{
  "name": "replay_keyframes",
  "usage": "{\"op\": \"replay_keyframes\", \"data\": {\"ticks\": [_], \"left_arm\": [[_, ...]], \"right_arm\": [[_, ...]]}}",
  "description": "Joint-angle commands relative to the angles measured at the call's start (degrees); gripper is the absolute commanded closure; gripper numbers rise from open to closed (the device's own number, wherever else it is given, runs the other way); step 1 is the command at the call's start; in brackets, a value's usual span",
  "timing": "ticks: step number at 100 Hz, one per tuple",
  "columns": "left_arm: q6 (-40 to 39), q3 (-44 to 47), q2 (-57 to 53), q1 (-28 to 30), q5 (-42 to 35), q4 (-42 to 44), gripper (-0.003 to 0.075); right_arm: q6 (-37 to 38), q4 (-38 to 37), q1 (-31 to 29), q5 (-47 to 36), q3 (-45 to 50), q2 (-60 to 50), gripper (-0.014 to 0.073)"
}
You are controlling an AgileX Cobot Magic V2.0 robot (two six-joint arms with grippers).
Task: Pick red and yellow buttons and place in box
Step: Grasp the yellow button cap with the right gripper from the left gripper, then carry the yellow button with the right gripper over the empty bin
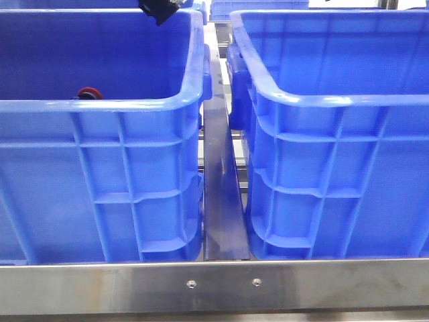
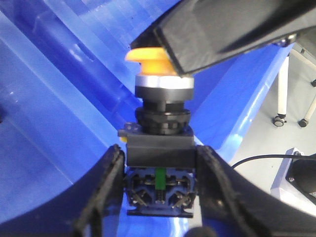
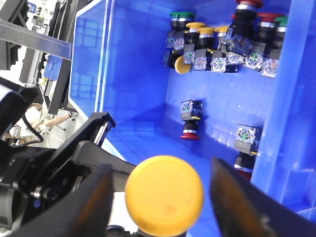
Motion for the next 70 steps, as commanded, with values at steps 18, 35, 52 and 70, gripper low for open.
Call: {"op": "replay_keyframes", "data": {"ticks": [18, 35, 52, 70], "left_arm": [[0.1, -1.8, -1.4, -0.6, -2.0, -3.4, 0.0596], [-0.1, -1.8, -1.4, -0.6, -2.2, -3.7, 0.0524], [-0.1, -1.8, -1.4, -0.5, -1.9, -3.7, 0.0160], [-0.1, -1.8, -1.6, -0.5, -0.9, -4.8, 0.0073]], "right_arm": [[-0.9, 3.6, -0.1, 1.5, -2.1, -1.8, 0.0358], [-1.6, 3.6, -0.3, 1.2, -2.1, -1.9, 0.0358], [-6.6, 3.6, -2.5, 0.4, -2.1, -2.4, 0.0358], [-17.2, 3.6, -9.4, -1.1, -2.1, -4.4, 0.0358]]}}
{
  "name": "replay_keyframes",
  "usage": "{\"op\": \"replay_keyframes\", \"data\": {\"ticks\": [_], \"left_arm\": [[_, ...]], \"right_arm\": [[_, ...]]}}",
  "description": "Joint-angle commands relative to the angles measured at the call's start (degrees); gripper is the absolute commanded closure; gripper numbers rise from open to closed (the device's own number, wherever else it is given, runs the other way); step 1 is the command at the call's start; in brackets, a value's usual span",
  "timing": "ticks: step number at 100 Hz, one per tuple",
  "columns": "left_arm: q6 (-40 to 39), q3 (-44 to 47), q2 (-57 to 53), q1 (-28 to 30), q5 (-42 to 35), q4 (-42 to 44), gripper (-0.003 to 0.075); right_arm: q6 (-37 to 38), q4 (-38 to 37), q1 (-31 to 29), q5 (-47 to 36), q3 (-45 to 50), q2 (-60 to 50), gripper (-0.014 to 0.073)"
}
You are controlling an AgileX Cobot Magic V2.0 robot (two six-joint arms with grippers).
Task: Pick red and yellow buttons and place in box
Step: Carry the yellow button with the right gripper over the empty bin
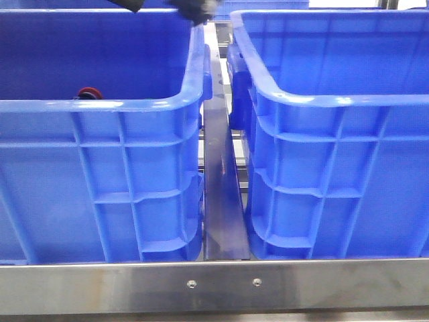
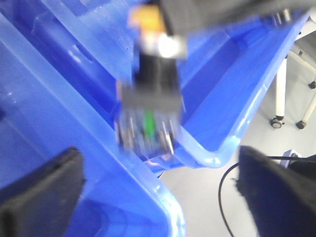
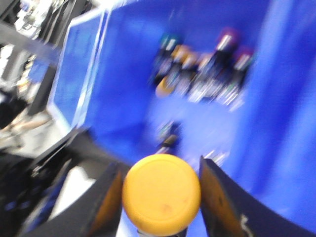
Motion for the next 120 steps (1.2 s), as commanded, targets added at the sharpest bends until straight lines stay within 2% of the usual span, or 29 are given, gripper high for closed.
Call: {"op": "replay_keyframes", "data": {"ticks": [1, 22, 33, 48, 56, 72, 89, 120], "left_arm": [[-0.1, -1.8, -1.6, -0.4, -0.9, -3.9, 0.0076], [-0.1, -1.8, -1.6, -0.4, -0.7, -4.1, 0.0083], [-0.1, -1.8, -1.6, -0.4, -0.7, -4.1, 0.0083], [-0.1, -1.8, -1.6, -0.4, -0.6, -4.1, 0.0083], [-0.1, -1.8, -1.6, -0.4, -0.6, -4.1, 0.0083], [-0.1, -1.8, -1.6, -0.4, -0.6, -4.1, 0.0083], [-0.1, -1.8, -1.6, -0.4, -0.6, -4.1, 0.0083], [-0.1, -1.8, -1.6, -0.4, -0.6, -4.1, 0.0083]], "right_arm": [[-7.5, 3.5, -4.0, -0.9, -2.1, -3.8, 0.0358], [-22.1, 1.9, -9.4, -7.8, -2.1, -6.7, 0.0358], [-30.1, -1.7, -9.2, -14.4, -1.4, -6.9, 0.0358], [-39.9, -1.8, -7.5, -26.3, 2.7, -6.8, 0.0358], [-40.7, -1.0, -7.1, -32.0, 5.2, -6.4, 0.0358], [-40.9, 2.6, -6.9, -36.9, 6.3, -3.2, 0.0358], [-41.4, 2.7, -6.9, -44.1, 5.9, 1.9, 0.0358], [-41.4, 4.6, -6.8, -44.6, 2.6, 9.3, 0.0358]]}}
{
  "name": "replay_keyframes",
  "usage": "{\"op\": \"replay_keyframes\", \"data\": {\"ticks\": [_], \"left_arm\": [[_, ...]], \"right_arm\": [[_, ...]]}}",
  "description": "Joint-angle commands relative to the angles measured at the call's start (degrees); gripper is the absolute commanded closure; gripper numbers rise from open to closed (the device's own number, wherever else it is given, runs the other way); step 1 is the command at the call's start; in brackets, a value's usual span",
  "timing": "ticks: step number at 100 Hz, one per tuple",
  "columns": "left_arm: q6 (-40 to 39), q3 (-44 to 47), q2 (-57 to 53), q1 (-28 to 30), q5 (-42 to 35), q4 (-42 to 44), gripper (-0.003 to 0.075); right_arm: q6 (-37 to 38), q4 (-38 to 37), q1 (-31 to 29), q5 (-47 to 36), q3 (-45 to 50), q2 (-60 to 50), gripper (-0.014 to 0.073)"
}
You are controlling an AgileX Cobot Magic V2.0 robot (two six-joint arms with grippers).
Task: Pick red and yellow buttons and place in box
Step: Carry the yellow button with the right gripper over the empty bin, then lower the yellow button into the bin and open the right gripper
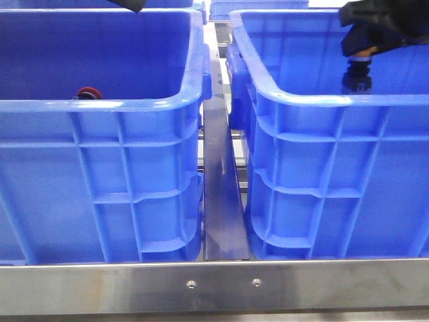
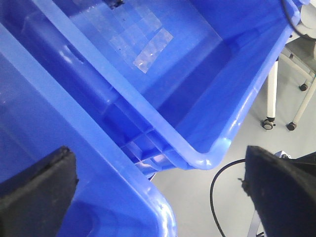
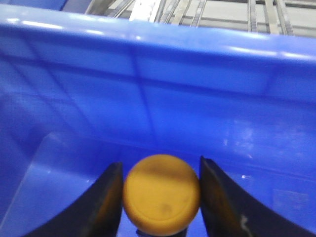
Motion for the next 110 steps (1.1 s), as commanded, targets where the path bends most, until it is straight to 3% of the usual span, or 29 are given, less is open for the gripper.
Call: {"op": "replay_keyframes", "data": {"ticks": [1, 85, 110], "left_arm": [[-0.1, -1.8, -1.6, -0.4, -1.1, -3.0, 0.0083], [-0.1, -1.8, -1.6, -0.4, -1.2, -3.0, 0.0083], [-0.1, -1.8, -1.6, -0.4, -1.2, -3.0, 0.0083]], "right_arm": [[-0.8, 2.3, 0.0, -1.1, -3.7, -0.5, 0.0358], [-0.8, 7.0, 0.0, -1.9, -7.5, 8.4, 0.0348], [-0.8, 7.0, -0.1, -1.8, -7.5, 8.3, 0.0146]]}}
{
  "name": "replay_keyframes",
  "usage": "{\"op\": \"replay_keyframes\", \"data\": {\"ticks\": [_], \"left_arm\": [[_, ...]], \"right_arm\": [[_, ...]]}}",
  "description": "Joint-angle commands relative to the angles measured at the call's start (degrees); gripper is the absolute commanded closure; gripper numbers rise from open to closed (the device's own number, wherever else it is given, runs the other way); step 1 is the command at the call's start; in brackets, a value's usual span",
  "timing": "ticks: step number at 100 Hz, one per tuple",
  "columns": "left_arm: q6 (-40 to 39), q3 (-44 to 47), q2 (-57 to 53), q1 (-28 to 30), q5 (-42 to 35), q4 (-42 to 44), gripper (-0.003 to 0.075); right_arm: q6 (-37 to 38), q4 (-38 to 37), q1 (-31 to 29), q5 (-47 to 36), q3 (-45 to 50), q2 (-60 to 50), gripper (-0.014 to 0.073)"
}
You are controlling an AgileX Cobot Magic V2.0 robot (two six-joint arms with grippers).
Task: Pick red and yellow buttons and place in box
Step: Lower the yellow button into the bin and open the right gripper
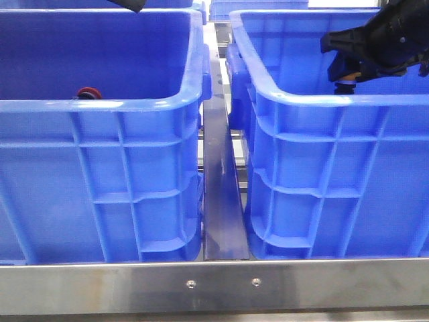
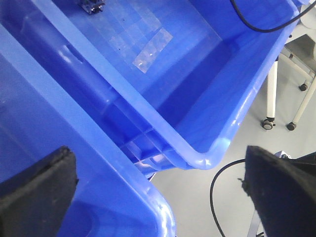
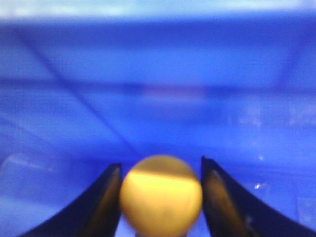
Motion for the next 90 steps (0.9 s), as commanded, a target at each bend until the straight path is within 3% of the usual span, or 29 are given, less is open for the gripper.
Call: {"op": "replay_keyframes", "data": {"ticks": [1, 46, 60, 90], "left_arm": [[-0.1, -1.8, -1.6, -0.4, -1.2, -3.0, 0.0083], [-0.1, -1.8, -1.6, -0.4, -1.0, -2.8, 0.0083], [-0.1, -1.8, -1.6, -0.4, -1.0, -2.7, 0.0083], [-0.1, -1.8, -2.1, -0.3, -3.6, -1.7, 0.0083]], "right_arm": [[-0.6, 0.4, -0.2, -0.1, -1.6, -2.2, 0.0141], [-0.6, 1.8, -0.2, 1.4, -1.4, -3.9, 0.0137], [-0.6, 1.7, -0.2, 5.0, -0.7, -8.2, 0.0137], [-0.6, 0.1, -0.3, 4.5, 7.2, -21.1, 0.0137]]}}
